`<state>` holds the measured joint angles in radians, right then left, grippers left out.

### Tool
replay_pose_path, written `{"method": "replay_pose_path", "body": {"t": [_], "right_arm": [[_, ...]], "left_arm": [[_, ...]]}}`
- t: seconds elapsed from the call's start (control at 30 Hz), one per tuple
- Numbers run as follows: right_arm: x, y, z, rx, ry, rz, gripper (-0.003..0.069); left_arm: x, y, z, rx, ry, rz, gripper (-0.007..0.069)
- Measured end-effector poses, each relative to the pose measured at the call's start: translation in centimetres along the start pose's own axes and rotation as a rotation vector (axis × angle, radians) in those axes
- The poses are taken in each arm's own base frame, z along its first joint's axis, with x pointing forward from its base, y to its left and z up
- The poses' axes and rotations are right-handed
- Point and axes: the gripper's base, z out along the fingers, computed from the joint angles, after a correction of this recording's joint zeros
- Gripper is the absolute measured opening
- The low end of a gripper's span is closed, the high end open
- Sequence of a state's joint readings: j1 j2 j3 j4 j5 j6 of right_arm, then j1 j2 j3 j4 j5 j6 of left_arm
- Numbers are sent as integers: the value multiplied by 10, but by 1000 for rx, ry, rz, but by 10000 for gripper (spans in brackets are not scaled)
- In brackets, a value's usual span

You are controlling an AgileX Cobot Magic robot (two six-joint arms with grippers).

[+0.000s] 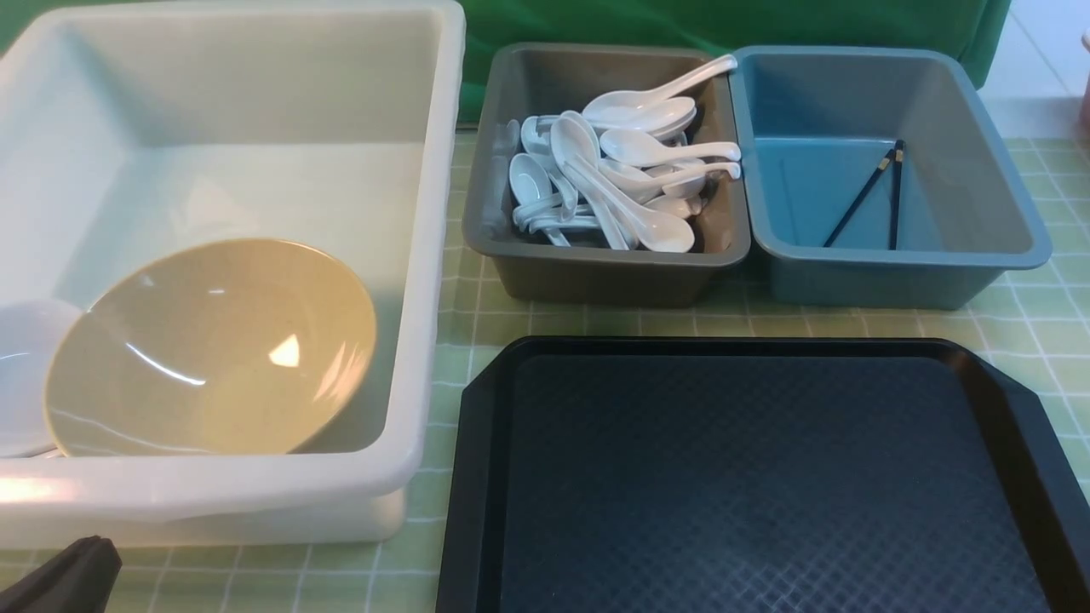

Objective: On green table put chopsticks spoon bowls plates into blue grey white boxes.

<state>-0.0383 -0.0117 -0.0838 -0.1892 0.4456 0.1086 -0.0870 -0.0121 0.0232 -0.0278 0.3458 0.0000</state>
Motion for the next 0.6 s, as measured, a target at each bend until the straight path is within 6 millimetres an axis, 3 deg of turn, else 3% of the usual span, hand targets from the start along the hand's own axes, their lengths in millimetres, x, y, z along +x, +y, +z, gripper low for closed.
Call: {"method": "replay_pose_path", "body": {"t": [0.1,0.27,0.6], "right_arm": [[15,2,9,-18,20,-42,162],[12,6,12,-51,-67,-34,165],[12,7,13,-58,-77,-24,175]], "left_arm": [[0,0,0,0,1,0,-2],[0,0,0,0,1,0,-2],[0,0,0,0,1,0,-2]]}}
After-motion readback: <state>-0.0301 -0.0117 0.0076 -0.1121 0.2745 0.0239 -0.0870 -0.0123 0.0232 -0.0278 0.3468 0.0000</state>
